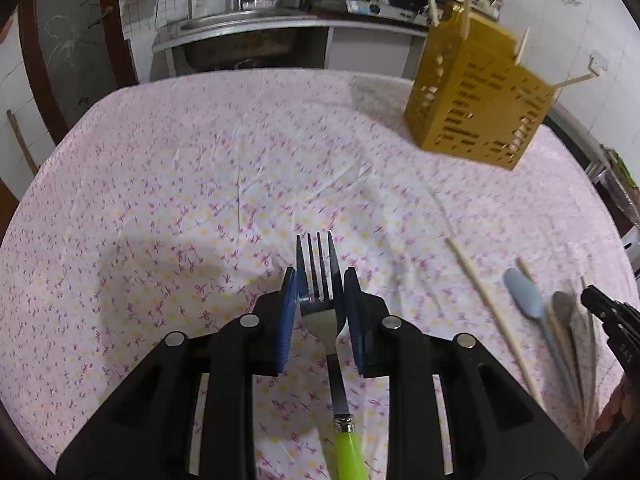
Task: Organize utensils
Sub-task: 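Lift the fork with the left tool over the yellow holder, then lower the fork into the yellow holder and open the left tool, then move the left tool back down toward a wooden chopstick on the cloth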
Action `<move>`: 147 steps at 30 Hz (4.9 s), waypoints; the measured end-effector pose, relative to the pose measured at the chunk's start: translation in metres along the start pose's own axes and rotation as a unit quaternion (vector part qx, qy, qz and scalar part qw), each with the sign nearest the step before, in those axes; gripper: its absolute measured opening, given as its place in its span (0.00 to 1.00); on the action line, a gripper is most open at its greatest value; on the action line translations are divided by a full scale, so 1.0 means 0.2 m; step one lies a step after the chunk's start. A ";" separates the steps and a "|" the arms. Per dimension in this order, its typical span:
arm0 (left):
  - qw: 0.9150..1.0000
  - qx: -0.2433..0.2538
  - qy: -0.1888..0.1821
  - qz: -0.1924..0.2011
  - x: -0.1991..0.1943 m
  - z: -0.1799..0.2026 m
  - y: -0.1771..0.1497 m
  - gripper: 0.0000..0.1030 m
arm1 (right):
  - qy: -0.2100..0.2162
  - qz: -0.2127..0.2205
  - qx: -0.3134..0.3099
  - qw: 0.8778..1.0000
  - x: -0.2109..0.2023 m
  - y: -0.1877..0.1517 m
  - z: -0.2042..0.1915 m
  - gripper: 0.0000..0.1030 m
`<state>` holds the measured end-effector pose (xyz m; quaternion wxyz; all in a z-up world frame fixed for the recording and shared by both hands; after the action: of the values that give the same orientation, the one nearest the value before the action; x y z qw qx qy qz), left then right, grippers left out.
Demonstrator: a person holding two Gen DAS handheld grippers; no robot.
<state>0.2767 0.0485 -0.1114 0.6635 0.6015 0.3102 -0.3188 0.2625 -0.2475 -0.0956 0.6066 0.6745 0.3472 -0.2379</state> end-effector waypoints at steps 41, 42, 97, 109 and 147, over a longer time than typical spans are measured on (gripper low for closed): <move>0.982 0.046 -0.054 0.175 -0.62 0.12 0.32 0.21 | 0.023 0.263 -0.005 0.965 -0.64 0.50 -0.05 0.06; 0.981 0.047 -0.054 0.180 -0.63 0.13 0.35 0.21 | 0.024 0.268 -0.006 0.963 -0.65 0.52 -0.05 0.06; 0.970 0.052 -0.088 0.219 0.04 0.61 1.25 0.21 | 0.004 0.353 -0.035 0.935 -0.06 1.44 -0.16 0.06; 0.968 0.053 -0.070 0.234 -0.08 0.57 1.20 0.39 | -0.016 0.288 -0.042 0.957 0.05 1.35 -0.10 0.13; 0.996 0.027 -0.024 0.079 -0.16 0.26 0.05 0.95 | -0.037 0.039 -0.017 0.998 -0.02 0.08 0.02 0.75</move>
<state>0.2661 -0.0017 -0.0753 0.6776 0.6337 0.2371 -0.2881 0.2723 -0.2516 -0.0835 0.6395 0.6676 0.3018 -0.2328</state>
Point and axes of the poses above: each gripper's, at about its wrist camera, not at the fingertips, and x roughly the way its jaws point, z to its right, y to its top, the point moved 10 cm from there along x, roughly the way its jaws point, and after that the axes turned 2 degrees about x, right-handed, at the moved point
